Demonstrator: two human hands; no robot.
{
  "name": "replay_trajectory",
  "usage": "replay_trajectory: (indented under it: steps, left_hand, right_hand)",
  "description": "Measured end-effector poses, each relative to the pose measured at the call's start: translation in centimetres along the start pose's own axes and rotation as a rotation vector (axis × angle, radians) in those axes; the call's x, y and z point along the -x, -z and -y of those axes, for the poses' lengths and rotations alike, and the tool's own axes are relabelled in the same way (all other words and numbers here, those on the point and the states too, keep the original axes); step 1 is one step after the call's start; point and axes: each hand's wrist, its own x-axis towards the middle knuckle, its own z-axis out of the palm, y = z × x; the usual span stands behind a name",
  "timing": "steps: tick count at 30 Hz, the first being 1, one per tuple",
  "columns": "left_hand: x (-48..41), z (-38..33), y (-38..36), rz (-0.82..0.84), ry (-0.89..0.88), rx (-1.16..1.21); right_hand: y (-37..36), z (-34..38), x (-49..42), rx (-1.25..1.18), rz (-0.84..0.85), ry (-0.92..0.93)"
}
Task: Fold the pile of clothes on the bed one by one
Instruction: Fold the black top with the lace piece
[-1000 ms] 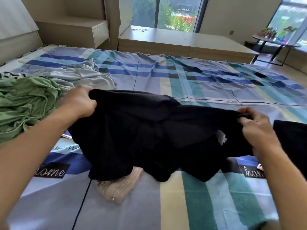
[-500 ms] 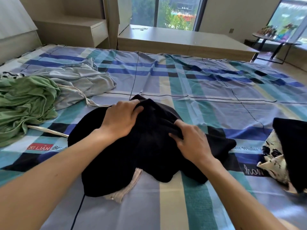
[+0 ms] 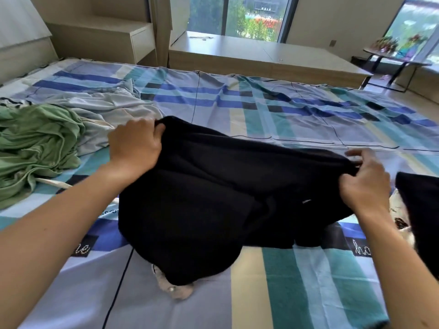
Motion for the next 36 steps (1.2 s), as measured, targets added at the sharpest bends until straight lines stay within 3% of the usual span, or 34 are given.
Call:
replay_trajectory:
  steps: [2, 3, 5, 7, 9, 11, 18, 22, 26, 30, 32, 36]
  left_hand:
    - [1.3, -1.7, 0.3, -0.011, -0.116, 0.002]
    - [2.1, -2.9, 0.6, -0.044, -0.239, 0.082]
    - [4.3, -5.7, 1.9, 0.004, -0.513, 0.291]
    - [6.7, -7.9, 2.3, 0.258, -0.654, 0.337]
    - [8.3, -8.9, 1.6, 0.424, -0.710, 0.156]
    - [9.2, -9.0, 0.9, 0.443, -0.778, 0.068]
    - [7.4, -6.6, 3.7, 0.532, -0.917, 0.448]
    - [7.6, -5.6, 4.6, 0.472, -0.884, 0.474]
    - [5.9, -4.5, 5.7, 0.424, -0.782, 0.575]
    - [2.4, -1.6, 7.8, 0.154, -0.574, 0.600]
    - [1.3, -0.9, 8.0, 0.097, -0.532, 0.517]
    - [2.3, -2.5, 5.4, 0.167, -0.487, 0.162]
  right_hand:
    - [-0.4, 1.9, 1.6, -0.049, -0.100, 0.242]
    - [-0.8, 2.9, 2.4, -0.137, -0.070, 0.384]
    - [-1.7, 4.4, 4.1, -0.266, 0.238, 0.617]
    - [-3.3, 4.8, 5.3, -0.162, 0.549, 0.744]
    - [-5.2, 4.0, 5.7, 0.032, 0.582, 0.792]
    - [-6.2, 3.9, 5.7, 0.071, 0.523, 0.736]
    - [-5.7, 2.8, 3.8, 0.356, 0.436, 0.429]
    - [-5.5, 3.4, 3.9, 0.118, 0.242, 0.444]
    - [-2.8, 4.2, 1.9, -0.313, 0.146, 0.193]
    - [1.3, 1.5, -1.5, -0.538, -0.056, -0.068]
    - [2.0, 0.3, -1.8, -0.466, -0.083, -0.113]
    - [0.1, 0.1, -0.5, -0.078, 0.102, -0.026]
